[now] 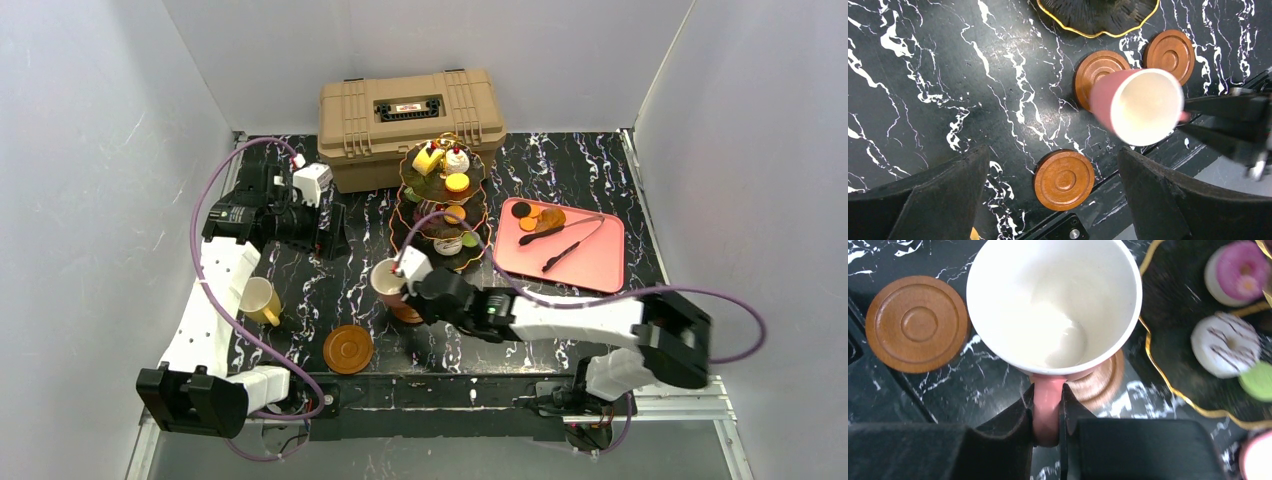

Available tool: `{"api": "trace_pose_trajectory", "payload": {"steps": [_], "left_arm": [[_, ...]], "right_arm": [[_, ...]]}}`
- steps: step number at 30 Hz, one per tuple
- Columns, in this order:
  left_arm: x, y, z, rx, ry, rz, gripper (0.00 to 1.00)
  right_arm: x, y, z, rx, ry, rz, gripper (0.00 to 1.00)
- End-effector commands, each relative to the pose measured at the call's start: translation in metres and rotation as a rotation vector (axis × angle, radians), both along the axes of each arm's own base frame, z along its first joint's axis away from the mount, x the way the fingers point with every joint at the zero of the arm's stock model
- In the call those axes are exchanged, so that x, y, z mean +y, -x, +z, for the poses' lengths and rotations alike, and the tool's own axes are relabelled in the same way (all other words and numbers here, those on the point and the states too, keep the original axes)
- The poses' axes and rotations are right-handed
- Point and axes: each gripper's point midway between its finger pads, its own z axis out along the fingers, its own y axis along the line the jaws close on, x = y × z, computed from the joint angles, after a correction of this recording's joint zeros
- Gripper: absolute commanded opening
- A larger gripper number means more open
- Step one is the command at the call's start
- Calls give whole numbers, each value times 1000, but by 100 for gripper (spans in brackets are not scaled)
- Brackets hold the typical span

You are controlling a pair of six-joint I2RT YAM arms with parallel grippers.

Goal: Serve the afternoon tea
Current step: Place the cup on the coaster.

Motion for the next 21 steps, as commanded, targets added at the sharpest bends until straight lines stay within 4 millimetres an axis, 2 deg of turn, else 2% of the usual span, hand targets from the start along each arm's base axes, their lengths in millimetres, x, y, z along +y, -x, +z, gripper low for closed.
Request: {"api": "trace_pose_trajectory", "payload": {"steps": [1,7,10,15,21], "left_arm": [[-2,9,20,-30,14,-27,98],[4,6,20,-52,-26,-22,98],[5,5,21,-57,-30,-24,98],[7,4,20,-56,-44,-26,98],[9,2,21,-45,-66,-40,98]], "right_arm": [[-37,-4,59,-33,-209,-148,1],[-113,1,29,-6,-147,-324,1],[-140,-2,15,-8,-133,-423,1],[-164,-8,3,-20,-124,-541,1],[-170,-5,-13,21,-120,-589,1]]}}
